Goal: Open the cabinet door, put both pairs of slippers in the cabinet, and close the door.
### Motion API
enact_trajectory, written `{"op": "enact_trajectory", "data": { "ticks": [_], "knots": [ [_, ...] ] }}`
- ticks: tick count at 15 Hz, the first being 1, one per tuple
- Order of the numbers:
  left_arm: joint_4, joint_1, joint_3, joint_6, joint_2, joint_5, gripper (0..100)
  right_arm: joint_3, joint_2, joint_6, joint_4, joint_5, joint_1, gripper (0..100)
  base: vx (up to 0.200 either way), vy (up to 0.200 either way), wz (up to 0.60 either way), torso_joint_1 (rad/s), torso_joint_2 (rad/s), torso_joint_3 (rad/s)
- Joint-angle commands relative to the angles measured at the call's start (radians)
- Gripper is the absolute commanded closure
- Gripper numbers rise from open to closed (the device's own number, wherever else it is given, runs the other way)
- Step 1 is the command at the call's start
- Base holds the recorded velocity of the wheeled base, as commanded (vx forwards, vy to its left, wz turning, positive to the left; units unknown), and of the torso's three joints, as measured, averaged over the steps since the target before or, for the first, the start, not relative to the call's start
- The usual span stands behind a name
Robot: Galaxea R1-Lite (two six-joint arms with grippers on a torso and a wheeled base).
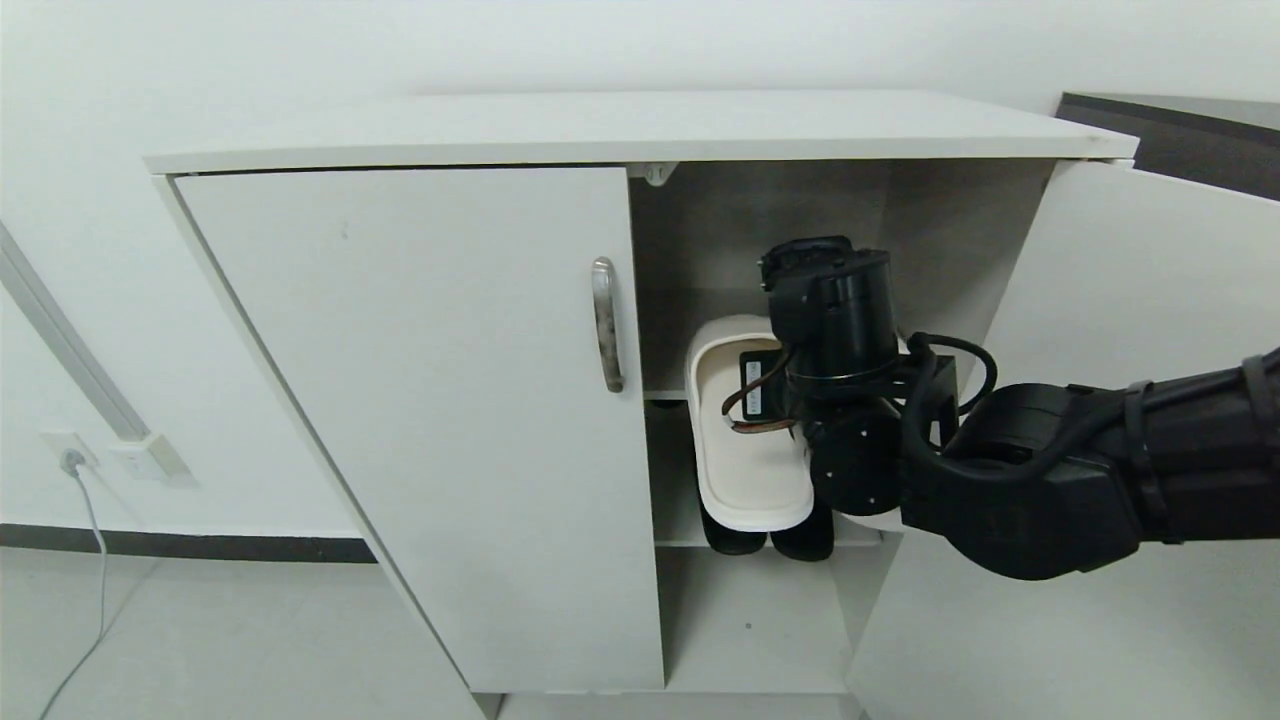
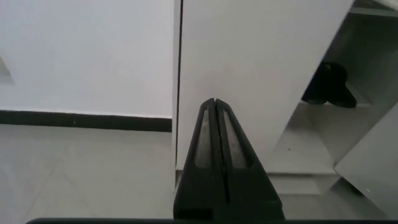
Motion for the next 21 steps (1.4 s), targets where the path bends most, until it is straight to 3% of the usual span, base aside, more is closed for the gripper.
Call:
{"op": "enact_trajectory", "data": {
  "ticks": [1, 9, 21],
  "knots": [
    [0.000, 0.000, 0.000, 0.000, 0.000, 0.000, 100, -0.017, 0.011, -0.004, 0.002, 0.006, -0.011, 100, 0.000, 0.000, 0.00, 0.000, 0.00, 0.000],
    [0.000, 0.000, 0.000, -0.002, 0.000, 0.000, 100, -0.163, 0.132, -0.007, 0.009, 0.078, -0.087, 100, 0.000, 0.000, 0.00, 0.000, 0.00, 0.000],
    [0.000, 0.000, 0.000, -0.003, 0.000, 0.000, 100, -0.476, 0.241, -0.007, 0.216, 0.116, -0.154, 100, 0.000, 0.000, 0.00, 0.000, 0.00, 0.000]
  ]
}}
